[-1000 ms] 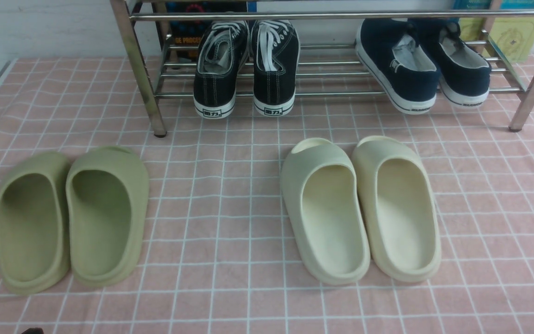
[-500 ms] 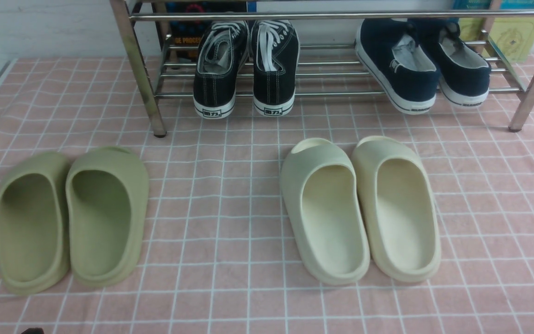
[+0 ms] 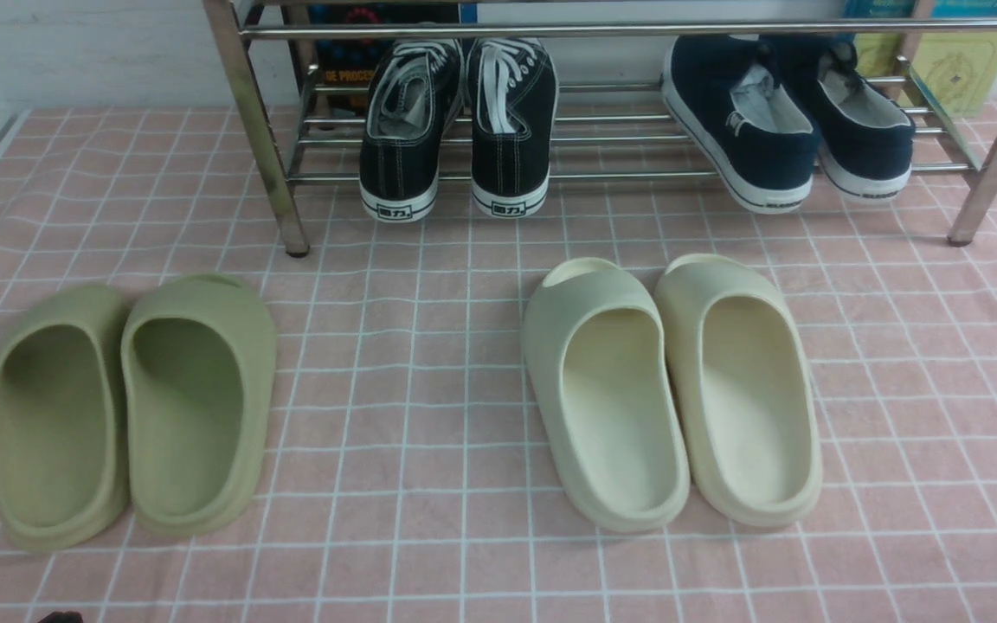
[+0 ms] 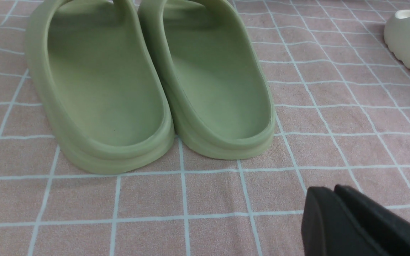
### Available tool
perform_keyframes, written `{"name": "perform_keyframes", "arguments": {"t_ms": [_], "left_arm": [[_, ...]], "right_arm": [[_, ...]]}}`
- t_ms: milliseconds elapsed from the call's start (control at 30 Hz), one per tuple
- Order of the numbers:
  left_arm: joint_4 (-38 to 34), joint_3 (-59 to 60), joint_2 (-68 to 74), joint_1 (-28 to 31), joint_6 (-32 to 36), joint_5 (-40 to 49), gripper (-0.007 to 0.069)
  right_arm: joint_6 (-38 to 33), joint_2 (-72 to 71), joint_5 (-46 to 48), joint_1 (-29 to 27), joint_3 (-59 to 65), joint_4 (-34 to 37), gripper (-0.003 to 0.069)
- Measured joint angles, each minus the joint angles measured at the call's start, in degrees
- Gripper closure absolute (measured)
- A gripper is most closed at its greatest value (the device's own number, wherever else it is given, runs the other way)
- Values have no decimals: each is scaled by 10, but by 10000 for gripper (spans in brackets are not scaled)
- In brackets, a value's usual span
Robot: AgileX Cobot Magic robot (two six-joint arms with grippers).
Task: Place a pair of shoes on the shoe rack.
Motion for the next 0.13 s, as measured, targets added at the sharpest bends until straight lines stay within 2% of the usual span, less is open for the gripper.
{"name": "perform_keyframes", "arguments": {"t_ms": [133], "left_arm": [[0, 0, 0, 0, 0, 0, 570]], "right_arm": [[0, 0, 0, 0, 0, 0, 419]]}}
